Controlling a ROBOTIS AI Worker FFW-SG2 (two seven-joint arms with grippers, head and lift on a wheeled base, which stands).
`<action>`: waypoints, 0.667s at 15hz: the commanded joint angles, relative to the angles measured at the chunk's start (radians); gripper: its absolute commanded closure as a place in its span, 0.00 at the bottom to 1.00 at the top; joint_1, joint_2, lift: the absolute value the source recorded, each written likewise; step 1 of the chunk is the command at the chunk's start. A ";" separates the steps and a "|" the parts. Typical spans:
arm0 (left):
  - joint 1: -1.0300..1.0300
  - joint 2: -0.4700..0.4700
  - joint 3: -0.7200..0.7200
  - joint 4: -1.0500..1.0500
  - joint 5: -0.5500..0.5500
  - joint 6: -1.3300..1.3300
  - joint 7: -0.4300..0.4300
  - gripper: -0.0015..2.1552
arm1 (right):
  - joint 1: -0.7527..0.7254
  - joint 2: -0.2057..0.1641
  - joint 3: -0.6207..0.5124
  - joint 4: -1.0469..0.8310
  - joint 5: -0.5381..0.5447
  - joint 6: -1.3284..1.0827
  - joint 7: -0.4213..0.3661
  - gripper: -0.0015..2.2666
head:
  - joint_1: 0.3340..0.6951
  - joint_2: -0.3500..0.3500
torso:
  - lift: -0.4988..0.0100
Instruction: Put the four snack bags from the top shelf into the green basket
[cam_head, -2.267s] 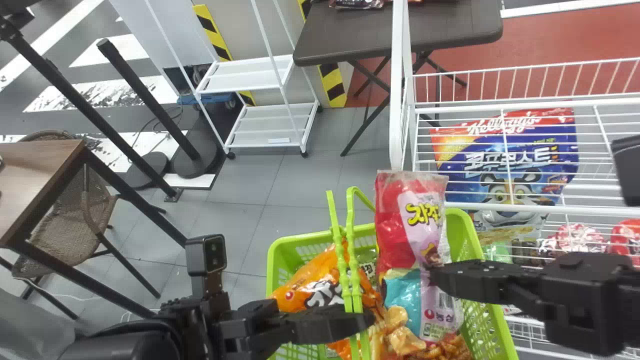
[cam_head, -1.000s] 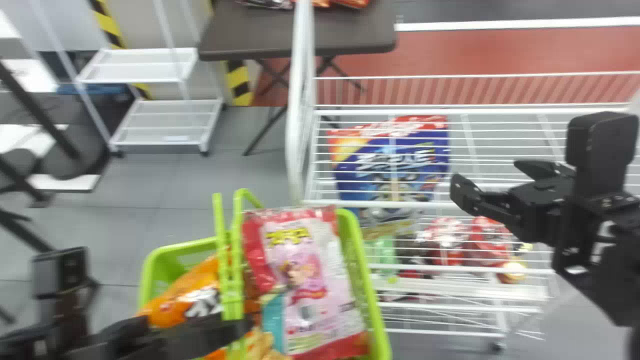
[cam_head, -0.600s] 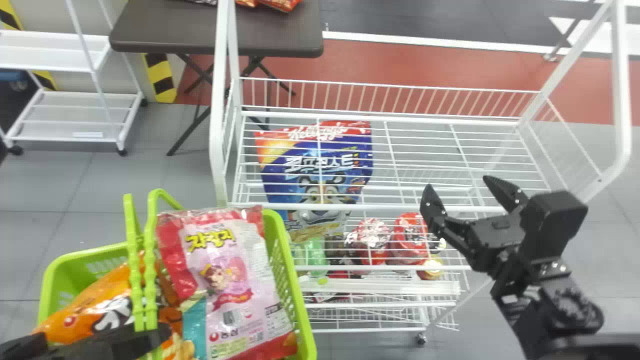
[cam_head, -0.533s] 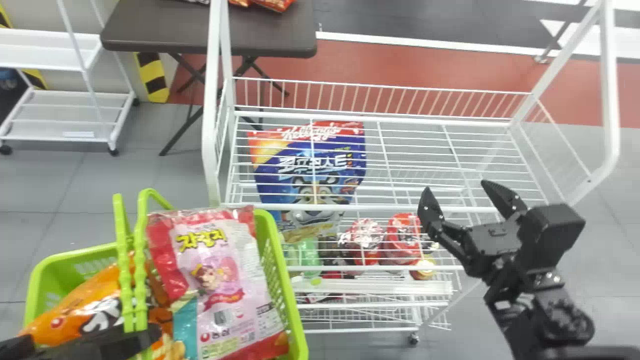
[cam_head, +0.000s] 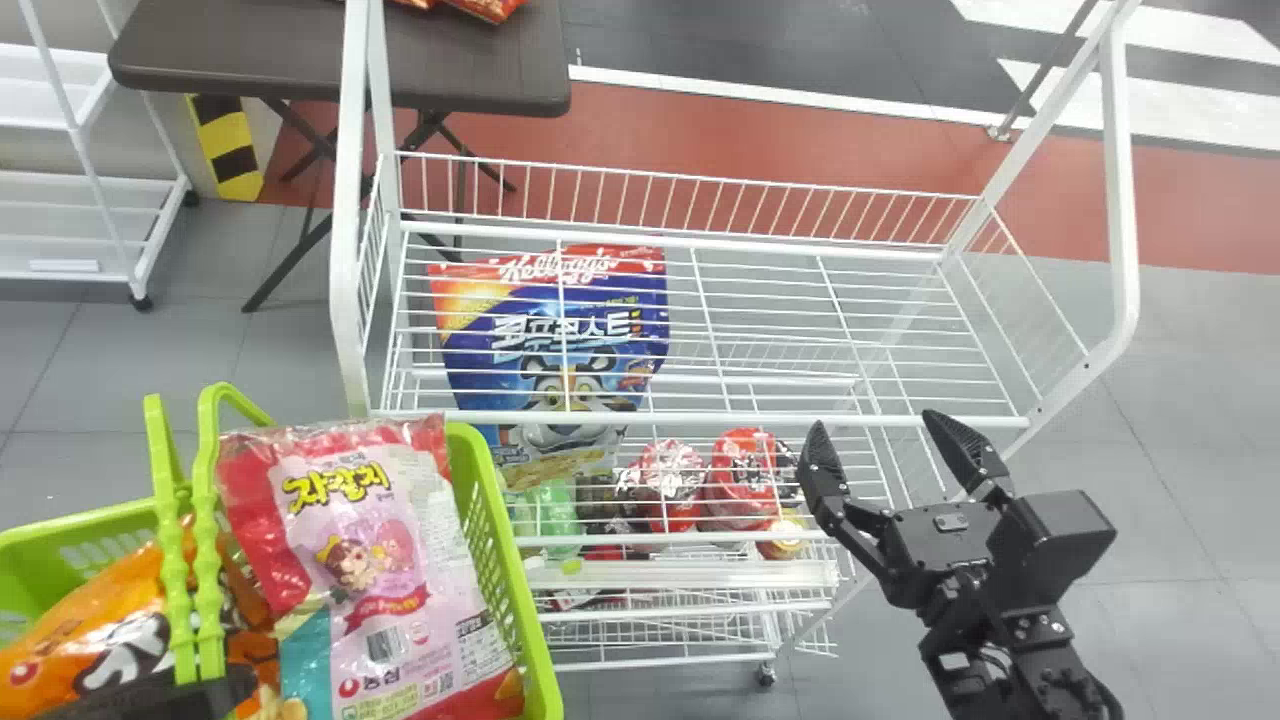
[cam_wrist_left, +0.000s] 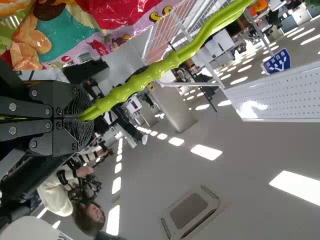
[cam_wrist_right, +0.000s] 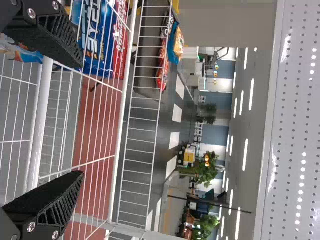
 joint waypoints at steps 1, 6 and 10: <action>0.001 -0.006 0.000 -0.007 -0.004 0.005 -0.011 1.00 | 0.000 0.003 0.012 -0.001 -0.006 -0.001 0.007 0.02 | 1.00 0.17 | 0.97; -0.003 -0.026 -0.001 -0.016 -0.013 0.036 -0.011 1.00 | 0.022 0.003 0.055 -0.024 -0.006 -0.001 0.008 0.02 | 1.00 0.21 | 0.97; 0.003 -0.030 0.003 -0.022 -0.016 0.052 -0.011 1.00 | 0.045 0.003 0.080 -0.046 -0.006 -0.025 0.008 0.03 | 1.00 0.25 | 0.97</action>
